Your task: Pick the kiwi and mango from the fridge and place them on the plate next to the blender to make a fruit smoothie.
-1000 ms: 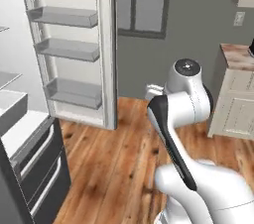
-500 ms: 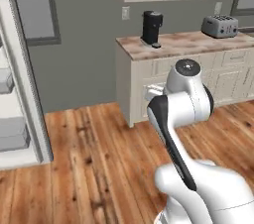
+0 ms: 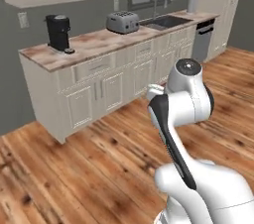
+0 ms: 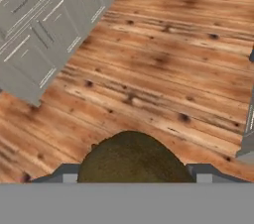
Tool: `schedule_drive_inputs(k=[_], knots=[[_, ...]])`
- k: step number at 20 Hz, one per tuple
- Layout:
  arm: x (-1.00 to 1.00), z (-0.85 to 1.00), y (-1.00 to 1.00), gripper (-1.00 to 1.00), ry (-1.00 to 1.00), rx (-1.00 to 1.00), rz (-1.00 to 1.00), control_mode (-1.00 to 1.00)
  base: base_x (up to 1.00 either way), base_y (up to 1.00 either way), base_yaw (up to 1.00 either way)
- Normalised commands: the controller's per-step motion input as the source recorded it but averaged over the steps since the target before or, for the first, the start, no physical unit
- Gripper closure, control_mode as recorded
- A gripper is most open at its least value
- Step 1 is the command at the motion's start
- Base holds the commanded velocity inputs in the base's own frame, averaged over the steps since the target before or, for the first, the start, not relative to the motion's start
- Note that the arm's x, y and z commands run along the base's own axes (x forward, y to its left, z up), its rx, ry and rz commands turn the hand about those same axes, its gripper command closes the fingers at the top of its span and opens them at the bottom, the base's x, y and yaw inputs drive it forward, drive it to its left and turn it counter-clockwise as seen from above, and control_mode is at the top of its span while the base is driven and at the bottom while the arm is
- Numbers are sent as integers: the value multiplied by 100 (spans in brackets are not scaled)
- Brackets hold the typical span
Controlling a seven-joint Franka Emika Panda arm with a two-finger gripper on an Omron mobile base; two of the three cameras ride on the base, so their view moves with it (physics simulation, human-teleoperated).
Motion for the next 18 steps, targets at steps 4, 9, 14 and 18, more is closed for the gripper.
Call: schedule_drive_inputs(k=[4, 9, 14, 18], knots=[[0, 0, 0, 100, 0, 0, 0, 100, 0, 23, -64], [0, 0, 0, 100, 0, 0, 0, 100, 8, 43, -52], [0, 0, 0, 100, 0, 0, 0, 100, 25, 71, -31], [0, 0, 0, 100, 0, 0, 0, 100, 34, 74, -26]])
